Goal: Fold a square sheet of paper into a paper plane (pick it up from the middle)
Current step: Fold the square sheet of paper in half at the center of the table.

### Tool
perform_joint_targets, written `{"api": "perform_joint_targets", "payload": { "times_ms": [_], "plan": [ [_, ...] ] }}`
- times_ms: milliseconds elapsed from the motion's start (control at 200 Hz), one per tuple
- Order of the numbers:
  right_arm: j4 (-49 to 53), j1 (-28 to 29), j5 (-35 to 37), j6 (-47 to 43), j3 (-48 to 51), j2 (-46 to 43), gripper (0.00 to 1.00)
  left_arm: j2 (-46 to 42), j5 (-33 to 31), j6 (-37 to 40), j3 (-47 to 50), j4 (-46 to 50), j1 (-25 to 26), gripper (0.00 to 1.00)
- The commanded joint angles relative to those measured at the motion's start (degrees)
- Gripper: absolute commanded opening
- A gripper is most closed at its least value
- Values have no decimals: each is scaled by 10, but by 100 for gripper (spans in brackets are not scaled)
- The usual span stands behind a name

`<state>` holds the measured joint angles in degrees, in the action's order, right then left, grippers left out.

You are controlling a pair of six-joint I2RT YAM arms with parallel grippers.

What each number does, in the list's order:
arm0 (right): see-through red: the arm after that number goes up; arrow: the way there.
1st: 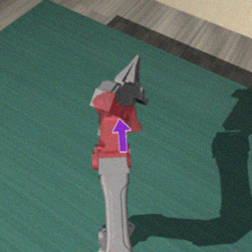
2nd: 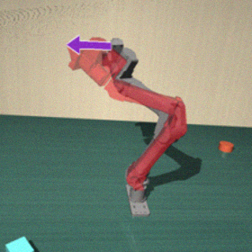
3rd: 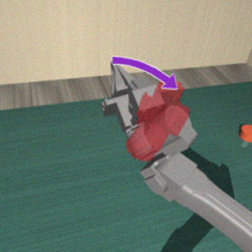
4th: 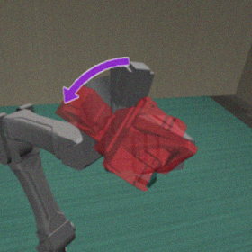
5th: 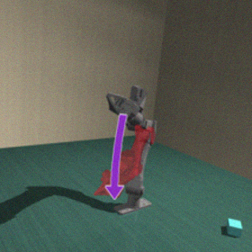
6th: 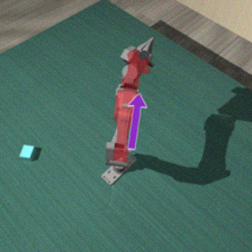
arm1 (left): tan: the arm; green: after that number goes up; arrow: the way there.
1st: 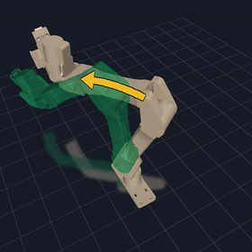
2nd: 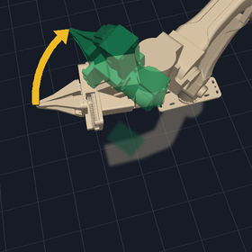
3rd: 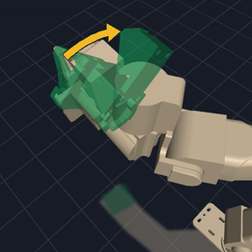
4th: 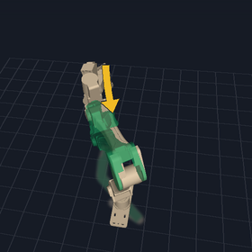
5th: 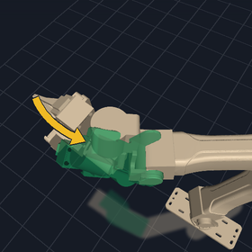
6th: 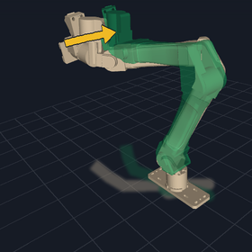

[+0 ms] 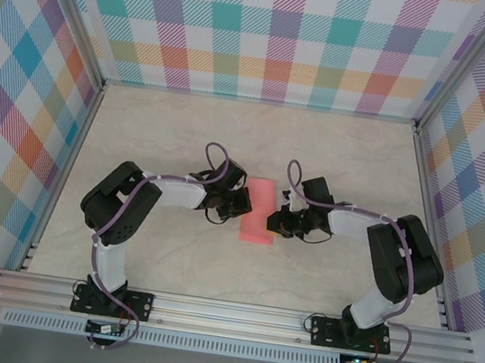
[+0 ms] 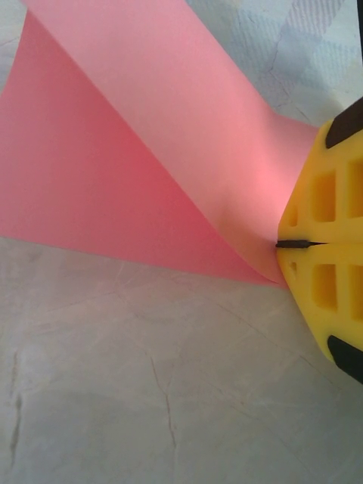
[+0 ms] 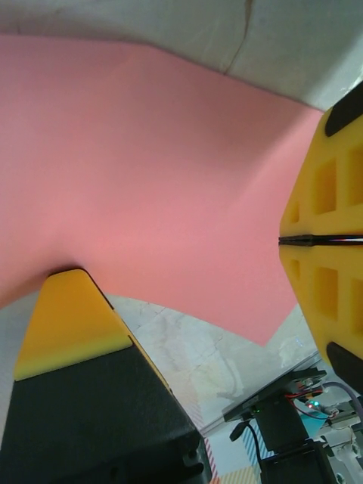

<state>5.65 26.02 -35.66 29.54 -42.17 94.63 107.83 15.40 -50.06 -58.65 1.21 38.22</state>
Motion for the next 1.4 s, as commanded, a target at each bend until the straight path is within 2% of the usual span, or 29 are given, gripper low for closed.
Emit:
{"api": "perform_joint_targets", "payload": {
  "times_ms": [0, 265, 550, 690, 815, 975, 1190, 1395],
  "plan": [
    [-8, 6, -13, 0, 28, 16, 10, -2, -15, 8, 15, 47, 8, 0],
    [-16, 5, -4, -10, 49, 34, 10, 0, -14, 11, 12, 50, 8, 0],
    [13, 6, -11, -14, 27, -16, 10, -1, -15, 12, 12, 52, 7, 0],
    [20, 7, -13, -21, 26, 0, 10, 1, -14, 12, 12, 51, 8, 0],
    [40, 9, 22, -29, 29, 25, 10, 2, -15, 12, 12, 52, 8, 0],
    [57, 9, 31, -35, 26, 26, 9, 0, -16, 13, 15, 52, 8, 0],
    [121, 5, 73, -46, -55, -26, 9, -2, -19, 14, 17, 55, 8, 0],
    [97, -20, 57, -42, -133, 33, 10, -2, -22, 15, 19, 56, 8, 0]
  ]
}}
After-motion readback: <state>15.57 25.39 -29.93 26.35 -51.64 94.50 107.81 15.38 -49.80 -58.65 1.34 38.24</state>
